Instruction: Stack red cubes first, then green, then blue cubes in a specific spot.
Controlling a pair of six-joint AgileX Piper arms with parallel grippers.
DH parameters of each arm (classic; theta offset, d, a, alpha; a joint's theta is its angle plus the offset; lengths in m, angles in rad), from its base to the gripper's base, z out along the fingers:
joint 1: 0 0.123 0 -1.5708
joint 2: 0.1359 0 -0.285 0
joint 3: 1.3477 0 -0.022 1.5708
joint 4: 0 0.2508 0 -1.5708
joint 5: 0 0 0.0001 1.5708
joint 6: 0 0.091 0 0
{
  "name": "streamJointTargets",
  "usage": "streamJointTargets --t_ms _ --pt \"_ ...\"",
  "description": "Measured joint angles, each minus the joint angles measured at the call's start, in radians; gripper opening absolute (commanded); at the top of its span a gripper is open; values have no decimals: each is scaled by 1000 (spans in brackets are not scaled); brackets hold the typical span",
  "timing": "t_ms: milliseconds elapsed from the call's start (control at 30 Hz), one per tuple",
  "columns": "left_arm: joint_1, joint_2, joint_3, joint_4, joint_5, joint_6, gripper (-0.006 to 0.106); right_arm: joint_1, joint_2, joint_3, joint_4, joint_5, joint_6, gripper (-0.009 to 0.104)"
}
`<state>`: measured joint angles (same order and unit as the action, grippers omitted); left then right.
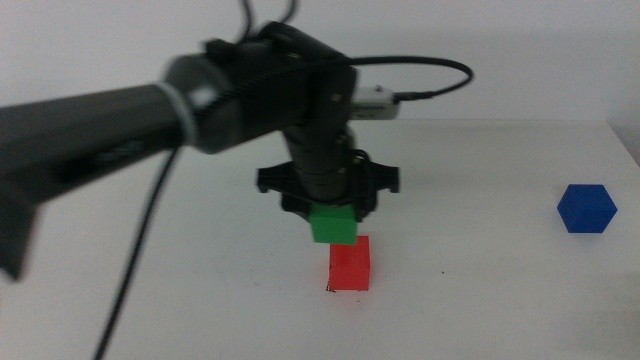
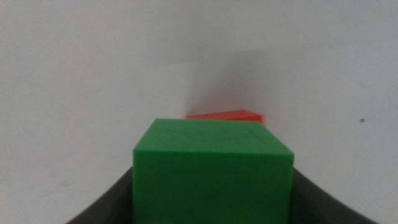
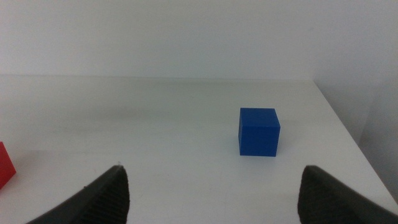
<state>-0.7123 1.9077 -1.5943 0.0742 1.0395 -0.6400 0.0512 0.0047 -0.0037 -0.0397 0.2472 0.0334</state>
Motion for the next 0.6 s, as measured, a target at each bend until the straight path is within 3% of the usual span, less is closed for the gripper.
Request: streamJointTargets --t_ms 600 --pt "-23 116 -69 -45 -3 -41 19 0 0 0 0 0 0 93"
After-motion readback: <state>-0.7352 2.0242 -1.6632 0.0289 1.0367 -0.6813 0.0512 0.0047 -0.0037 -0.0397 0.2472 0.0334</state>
